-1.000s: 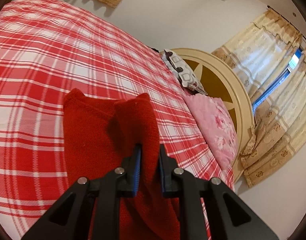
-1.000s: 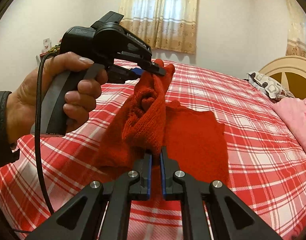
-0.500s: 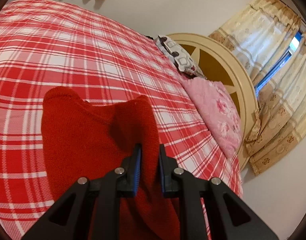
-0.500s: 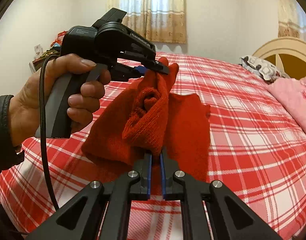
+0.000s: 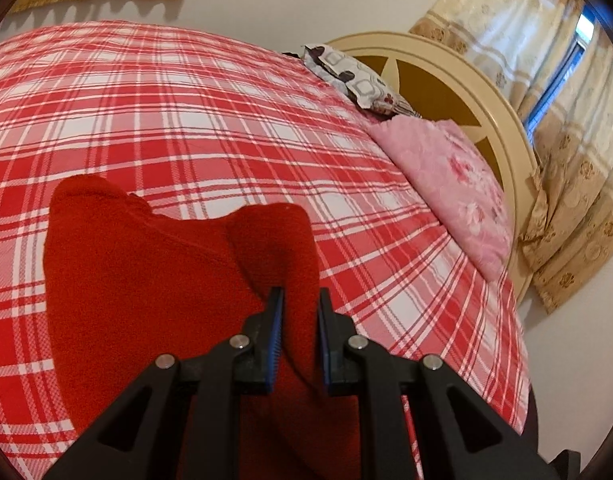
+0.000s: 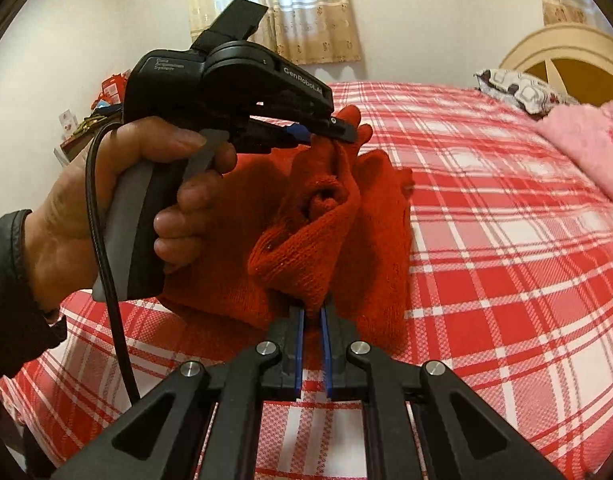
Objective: Fold small clothes
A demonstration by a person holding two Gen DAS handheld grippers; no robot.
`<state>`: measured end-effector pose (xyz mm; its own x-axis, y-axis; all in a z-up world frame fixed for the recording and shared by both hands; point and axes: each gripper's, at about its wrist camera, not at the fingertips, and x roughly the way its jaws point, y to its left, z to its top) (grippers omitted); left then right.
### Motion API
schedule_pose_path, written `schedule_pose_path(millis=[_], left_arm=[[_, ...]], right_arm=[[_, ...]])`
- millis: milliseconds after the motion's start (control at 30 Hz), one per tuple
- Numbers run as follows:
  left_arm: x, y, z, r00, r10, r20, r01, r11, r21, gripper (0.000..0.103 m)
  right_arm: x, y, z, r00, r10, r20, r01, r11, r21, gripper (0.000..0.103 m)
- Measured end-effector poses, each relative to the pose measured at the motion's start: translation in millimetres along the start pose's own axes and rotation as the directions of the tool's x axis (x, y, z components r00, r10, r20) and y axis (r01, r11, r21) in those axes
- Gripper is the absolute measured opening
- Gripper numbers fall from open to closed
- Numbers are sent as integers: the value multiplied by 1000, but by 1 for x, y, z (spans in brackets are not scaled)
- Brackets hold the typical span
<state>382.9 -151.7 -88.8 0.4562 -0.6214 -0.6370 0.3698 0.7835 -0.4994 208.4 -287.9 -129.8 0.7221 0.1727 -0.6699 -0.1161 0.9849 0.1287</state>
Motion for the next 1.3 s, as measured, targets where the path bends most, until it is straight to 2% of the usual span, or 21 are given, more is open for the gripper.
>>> schedule_pose_path(millis=[200, 333, 400, 467, 500, 567, 633, 700, 733, 800, 867, 933, 1033, 1067, 1100, 1133, 1200, 1300], left_arm=[[-2, -21, -3, 999, 33, -2, -33, 994, 105, 20], [-26, -27, -10, 998, 40, 52, -47, 986, 160, 42], [-43, -26, -20, 992, 78, 96, -95, 977, 192, 51], [-59, -20, -38, 980, 131, 147, -160, 966, 205, 70], [-65, -16, -46, 972, 161, 170, -194, 960, 200, 75], [-76, -1, -68, 959, 203, 200, -239, 954, 180, 78], [-78, 11, -83, 952, 238, 194, -270, 950, 158, 78], [-73, 24, -95, 958, 247, 149, -266, 955, 129, 78], [-72, 31, -101, 960, 245, 139, -261, 959, 114, 78], [-74, 34, -105, 963, 226, 146, -241, 966, 91, 78], [-74, 33, -101, 964, 224, 140, -237, 968, 85, 81], [-70, 28, -102, 958, 246, 145, -263, 958, 110, 84], [-65, 25, -109, 956, 256, 145, -275, 953, 130, 84], [-66, 24, -110, 953, 259, 155, -281, 950, 139, 85], [-66, 24, -112, 952, 261, 161, -284, 949, 140, 86], [-67, 25, -113, 950, 264, 167, -288, 947, 139, 87], [-70, 25, -115, 953, 246, 178, -272, 951, 145, 91], [-77, 30, -117, 960, 201, 193, -228, 965, 131, 103]], right_arm=[[1, -17, -8, 999, 30, -28, -28, 997, 74, 6], [2, -15, -9, 999, 29, -32, -27, 997, 70, 6], [1, -14, -10, 999, 31, -26, -29, 998, 64, 7], [0, -15, -10, 998, 57, -27, -55, 996, 66, 7], [0, -15, -11, 997, 73, -27, -71, 995, 68, 8], [0, -18, -12, 997, 76, -23, -74, 994, 75, 13], [-3, -23, -10, 998, 66, -11, -64, 993, 98, 36], [-13, -28, -6, 998, 53, 34, -56, 992, 116, 48], [-19, -30, -2, 998, 37, 60, -44, 992, 121, 49], [-27, -34, 10, 996, 11, 90, -23, 990, 136, 49], [-25, -42, 25, 995, 37, 91, -52, 984, 171, 49], [-17, -48, 39, 994, 65, 87, -81, 977, 196, 49], [11, -50, 56, 997, 65, 32, -70, 980, 186, 49], [26, -52, 59, 997, 82, -10, -79, 978, 195, 46], [35, -54, 60, 994, 106, -33, -97, 974, 205, 18], [40, -55, 62, 992, 121, -44, -109, 971, 211, 14], [35, -60, 60, 996, 94, -12, -89, 972, 218, 14], [31, -75, 55, 997, 71, -10, -66, 961, 270, 13]])
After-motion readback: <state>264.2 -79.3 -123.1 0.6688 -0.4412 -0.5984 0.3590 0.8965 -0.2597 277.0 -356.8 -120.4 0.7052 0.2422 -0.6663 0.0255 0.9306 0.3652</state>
